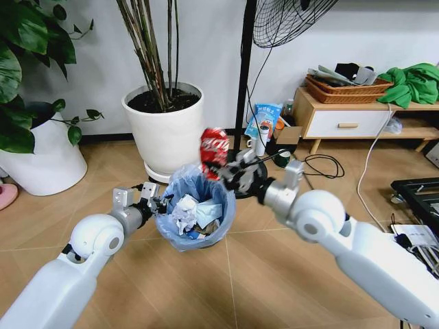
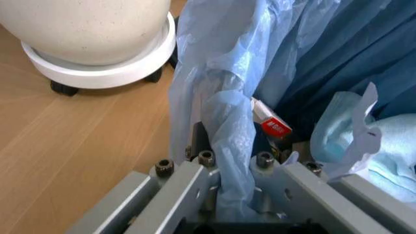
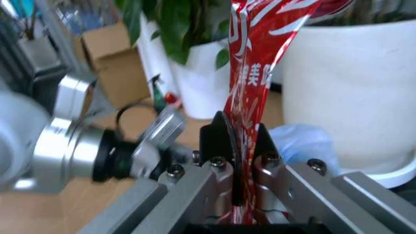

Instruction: Pick up the trash bin and place the garbage on the floor into it.

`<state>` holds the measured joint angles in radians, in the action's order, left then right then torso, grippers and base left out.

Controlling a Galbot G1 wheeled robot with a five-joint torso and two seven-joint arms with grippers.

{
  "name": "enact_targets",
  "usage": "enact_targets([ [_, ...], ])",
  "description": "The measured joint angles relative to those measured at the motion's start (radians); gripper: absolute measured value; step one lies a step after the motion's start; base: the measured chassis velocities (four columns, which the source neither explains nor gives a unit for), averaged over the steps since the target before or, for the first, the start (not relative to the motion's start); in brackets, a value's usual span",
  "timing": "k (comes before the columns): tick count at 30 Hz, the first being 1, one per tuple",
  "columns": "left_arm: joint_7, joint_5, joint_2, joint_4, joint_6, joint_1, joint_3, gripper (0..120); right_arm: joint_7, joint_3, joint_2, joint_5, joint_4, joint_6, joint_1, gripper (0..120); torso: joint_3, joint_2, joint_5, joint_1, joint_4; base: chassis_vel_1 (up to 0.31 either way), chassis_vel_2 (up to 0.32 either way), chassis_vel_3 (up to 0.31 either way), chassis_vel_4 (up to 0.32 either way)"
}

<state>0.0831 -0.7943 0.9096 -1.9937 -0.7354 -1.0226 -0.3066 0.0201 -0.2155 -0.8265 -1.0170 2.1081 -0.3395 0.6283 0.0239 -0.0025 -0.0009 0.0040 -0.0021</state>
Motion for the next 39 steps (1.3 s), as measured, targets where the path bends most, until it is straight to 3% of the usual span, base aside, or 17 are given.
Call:
enact_targets([
  [4, -0.002, 0.000, 0.004, 0.003, 0.000, 0.001, 0.004, 0, 0.009, -0.011, 0.024, 0.012, 0.012, -0.006, 0.005, 0, 0.000, 0.000, -0.0002, 0.000, -0.0002, 0.000, 0.000, 0.000, 0.000],
  [8, -0.005, 0.003, 0.010, 0.007, 0.000, 0.001, 0.006, 0, 0.012, -0.014, 0.046, 0.030, 0.024, -0.017, 0.025, 11, 0.000, 0.000, 0.0000, 0.000, -0.0004, 0.000, 0.000, 0.000, 0.000],
  [10, -0.007, 0.004, 0.013, 0.008, 0.000, 0.003, 0.007, 0, 0.017, -0.021, 0.050, 0.048, 0.023, -0.017, 0.034, 23, 0.000, 0.000, 0.0001, 0.000, -0.0004, 0.000, 0.000, 0.000, 0.000],
  [23, -0.011, 0.006, 0.015, 0.011, 0.000, 0.007, 0.007, 0, 0.018, -0.021, 0.043, 0.066, 0.001, -0.009, 0.032, 66, 0.000, 0.000, 0.0001, 0.000, -0.0002, 0.000, 0.000, 0.000, 0.000],
  [30, -0.014, 0.008, 0.017, 0.016, 0.000, 0.009, 0.007, 0, 0.000, 0.043, 0.041, 0.075, 0.005, 0.004, 0.064, 94, 0.000, 0.000, 0.0002, 0.000, -0.0001, 0.000, 0.000, 0.000, 0.000],
  [39, -0.018, 0.015, 0.021, 0.015, 0.000, 0.002, -0.007, 0, -0.086, 0.164, 0.053, 0.113, 0.004, 0.034, 0.154, 100, 0.000, 0.000, 0.0000, 0.000, -0.0004, 0.000, 0.000, 0.000, 0.000],
])
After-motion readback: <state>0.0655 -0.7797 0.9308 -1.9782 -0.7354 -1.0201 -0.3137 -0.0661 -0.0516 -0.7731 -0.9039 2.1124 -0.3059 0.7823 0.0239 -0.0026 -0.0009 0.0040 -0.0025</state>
